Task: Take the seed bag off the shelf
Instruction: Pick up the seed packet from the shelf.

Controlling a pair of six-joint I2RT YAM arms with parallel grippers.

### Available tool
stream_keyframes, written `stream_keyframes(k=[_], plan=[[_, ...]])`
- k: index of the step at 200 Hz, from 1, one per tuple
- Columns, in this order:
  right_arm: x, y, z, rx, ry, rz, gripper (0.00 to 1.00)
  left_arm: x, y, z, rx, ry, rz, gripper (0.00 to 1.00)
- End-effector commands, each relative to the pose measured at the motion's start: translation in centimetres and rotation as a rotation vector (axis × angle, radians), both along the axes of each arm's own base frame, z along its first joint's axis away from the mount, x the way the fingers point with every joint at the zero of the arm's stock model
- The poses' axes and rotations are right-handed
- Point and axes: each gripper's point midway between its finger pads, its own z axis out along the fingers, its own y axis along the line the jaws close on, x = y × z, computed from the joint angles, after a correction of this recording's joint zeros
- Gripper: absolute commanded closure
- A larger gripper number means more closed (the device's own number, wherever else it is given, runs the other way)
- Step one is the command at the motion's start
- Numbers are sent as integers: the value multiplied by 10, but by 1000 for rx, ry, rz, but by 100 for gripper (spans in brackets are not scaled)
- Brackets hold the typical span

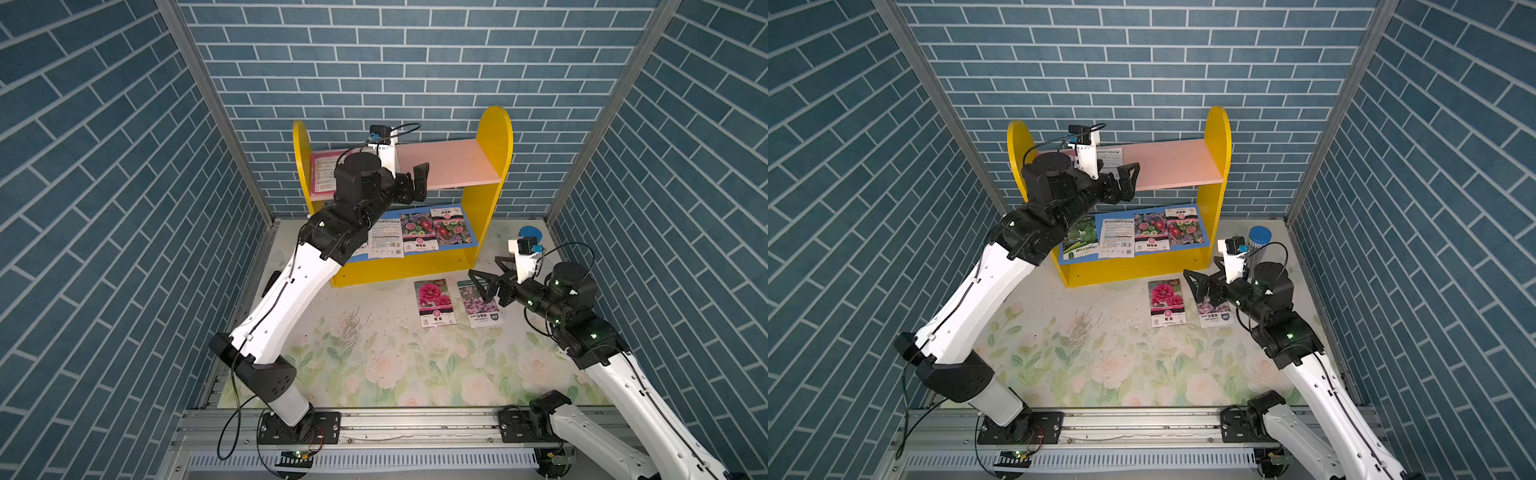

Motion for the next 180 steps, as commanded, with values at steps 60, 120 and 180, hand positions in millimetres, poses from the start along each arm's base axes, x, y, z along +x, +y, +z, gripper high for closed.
stream_keyframes(k=[60,120,180], plan=[[-1,-2,32,-7,-66,-4,0,73,33,-31,52,55,215,0],[0,-2,26,-25,-48,-8,2,107,43,-59,128,71,291,0],[-2,-9,19,-50,-52,-36,2,121,37,-88,164,119,292,0]])
